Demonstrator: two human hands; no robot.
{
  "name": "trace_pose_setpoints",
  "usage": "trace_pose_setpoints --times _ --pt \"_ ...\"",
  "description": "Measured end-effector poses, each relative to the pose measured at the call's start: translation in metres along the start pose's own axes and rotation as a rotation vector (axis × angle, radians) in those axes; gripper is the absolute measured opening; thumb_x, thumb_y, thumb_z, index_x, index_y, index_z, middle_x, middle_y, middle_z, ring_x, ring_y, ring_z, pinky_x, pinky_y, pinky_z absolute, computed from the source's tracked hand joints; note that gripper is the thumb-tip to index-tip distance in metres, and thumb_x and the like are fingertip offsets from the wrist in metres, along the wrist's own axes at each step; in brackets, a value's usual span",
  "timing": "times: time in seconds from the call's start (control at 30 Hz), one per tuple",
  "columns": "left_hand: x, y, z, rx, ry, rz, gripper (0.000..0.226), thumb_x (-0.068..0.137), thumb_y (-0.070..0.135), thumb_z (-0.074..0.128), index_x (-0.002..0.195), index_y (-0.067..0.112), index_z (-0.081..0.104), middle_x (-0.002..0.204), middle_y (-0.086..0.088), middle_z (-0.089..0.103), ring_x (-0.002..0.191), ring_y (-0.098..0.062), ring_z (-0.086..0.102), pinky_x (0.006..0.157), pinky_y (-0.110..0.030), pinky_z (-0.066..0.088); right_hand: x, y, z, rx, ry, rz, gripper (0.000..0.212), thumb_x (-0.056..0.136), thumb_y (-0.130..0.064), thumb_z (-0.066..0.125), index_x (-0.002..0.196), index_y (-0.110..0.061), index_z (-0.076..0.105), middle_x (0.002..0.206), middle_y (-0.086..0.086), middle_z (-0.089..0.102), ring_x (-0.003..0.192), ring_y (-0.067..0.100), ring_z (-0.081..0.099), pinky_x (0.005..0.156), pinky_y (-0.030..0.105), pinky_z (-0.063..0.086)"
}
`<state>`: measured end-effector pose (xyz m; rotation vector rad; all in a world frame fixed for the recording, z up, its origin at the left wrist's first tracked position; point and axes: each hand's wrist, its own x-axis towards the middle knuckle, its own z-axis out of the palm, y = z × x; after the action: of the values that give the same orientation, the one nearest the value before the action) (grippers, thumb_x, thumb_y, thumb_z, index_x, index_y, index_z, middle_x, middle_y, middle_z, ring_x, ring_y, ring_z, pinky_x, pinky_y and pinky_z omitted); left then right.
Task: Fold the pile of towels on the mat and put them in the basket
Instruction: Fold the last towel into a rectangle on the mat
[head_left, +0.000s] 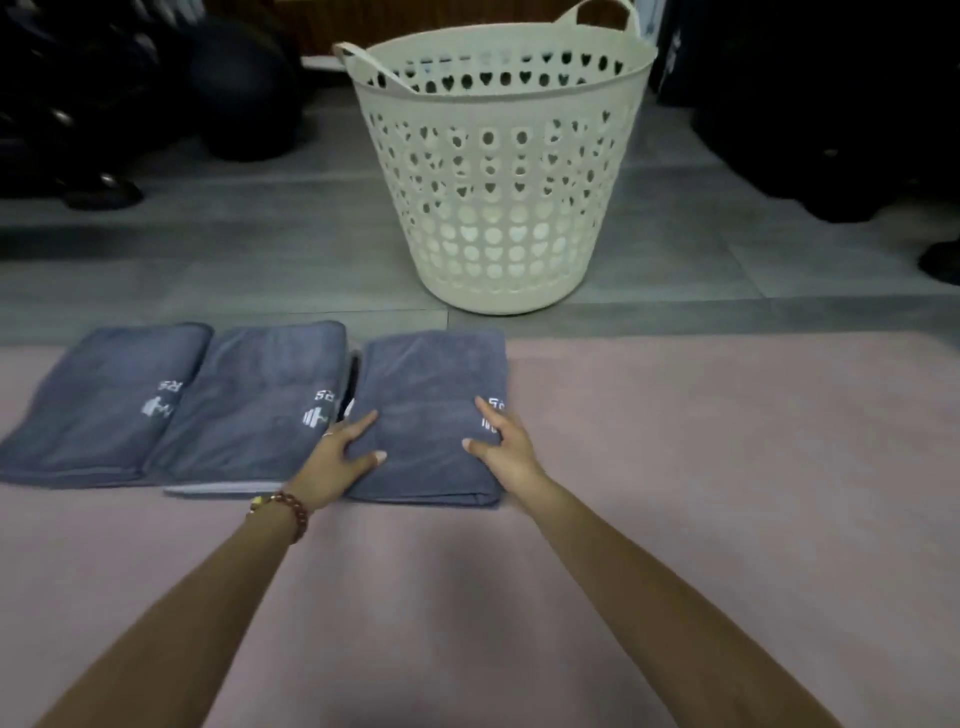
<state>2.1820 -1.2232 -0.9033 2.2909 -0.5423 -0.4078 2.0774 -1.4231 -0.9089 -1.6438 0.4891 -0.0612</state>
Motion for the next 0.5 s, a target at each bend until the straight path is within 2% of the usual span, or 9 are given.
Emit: trace_pose_setpoints --times 0.07,0.13,0.2,0.27,0.33,0.4,0.43,0.5 --pt "0.007 -0.017 0.008 0.011 0.033 -0.007 0.056 0.082 0.001 0.067 0.134 0.001 0.045 0.133 -0.025 0.046 0.126 -0.034 0.044 0.099 -0.008 0.021 0.004 0.004 0.003 -0.014 0.04 -0.003 0.061 0.086 -0.002 0.064 0.141 -0.012 0.04 0.148 0.006 0.027 0.137 0.017 0.032 0.102 0.009 0.023" --pt "0.011 -0.023 0.01 0.014 0.063 0.003 0.056 0.085 0.009 0.067 0.136 0.004 0.045 0.133 -0.025 0.045 0.127 -0.034 0.043 0.104 -0.014 0.022 0.009 0.007 0.0 -0.067 0.031 -0.034 0.062 0.086 -0.004 0.064 0.142 -0.01 0.038 0.149 0.008 0.024 0.139 0.017 0.028 0.099 0.006 0.019" --pt "0.014 -0.033 0.014 0.104 0.101 -0.006 0.062 0.085 0.032 0.062 0.14 0.012 0.041 0.133 -0.026 0.046 0.127 -0.038 0.041 0.11 -0.029 0.024 0.014 0.009 -0.001 -0.138 0.028 -0.062 0.064 0.086 -0.006 0.065 0.143 -0.011 0.036 0.151 0.01 0.019 0.141 0.018 0.023 0.099 0.004 0.015" --pt "0.01 -0.037 0.017 0.225 0.08 -0.054 0.07 0.083 0.048 0.052 0.145 0.024 0.031 0.137 -0.024 0.043 0.133 -0.037 0.034 0.113 -0.036 0.02 0.015 0.013 0.002 -0.236 0.038 -0.062 0.069 0.085 -0.014 0.067 0.145 -0.018 0.032 0.151 0.013 0.014 0.143 0.021 0.018 0.104 0.009 0.013" --pt "0.006 -0.036 0.019 0.151 0.007 -0.055 0.078 0.079 0.057 0.052 0.147 0.03 0.025 0.142 -0.018 0.04 0.136 -0.03 0.032 0.116 -0.035 0.02 0.014 0.019 0.004 -0.243 0.046 -0.015 0.071 0.083 -0.022 0.069 0.143 -0.034 0.032 0.149 0.015 0.023 0.138 0.025 0.028 0.113 0.025 0.021" --pt "0.005 -0.032 0.015 0.015 -0.084 -0.075 0.078 0.08 0.05 0.065 0.146 0.038 0.024 0.144 -0.009 0.039 0.135 -0.02 0.036 0.115 -0.033 0.025 0.013 0.024 0.002 -0.146 0.005 0.005 0.075 0.081 -0.019 0.071 0.141 -0.041 0.03 0.14 0.012 0.043 0.125 0.024 0.048 0.107 0.034 0.039" --pt "0.007 -0.032 0.012 -0.009 -0.125 -0.093 0.079 0.08 0.045 0.068 0.145 0.041 0.023 0.143 -0.006 0.04 0.132 -0.018 0.039 0.114 -0.032 0.027 0.013 0.023 -0.001 -0.108 -0.029 0.015 0.077 0.081 -0.015 0.071 0.141 -0.04 0.029 0.137 0.007 0.047 0.121 0.021 0.052 0.102 0.032 0.044" --pt "0.011 -0.027 0.005 -0.018 -0.158 -0.132 0.083 0.071 0.053 0.072 0.139 0.05 0.025 0.138 -0.002 0.044 0.125 -0.018 0.046 0.111 -0.031 0.033 0.011 0.018 -0.006 -0.02 -0.105 0.044 0.077 0.083 -0.005 0.068 0.142 -0.035 0.029 0.137 0.0 0.043 0.119 0.015 0.05 0.092 0.019 0.047"
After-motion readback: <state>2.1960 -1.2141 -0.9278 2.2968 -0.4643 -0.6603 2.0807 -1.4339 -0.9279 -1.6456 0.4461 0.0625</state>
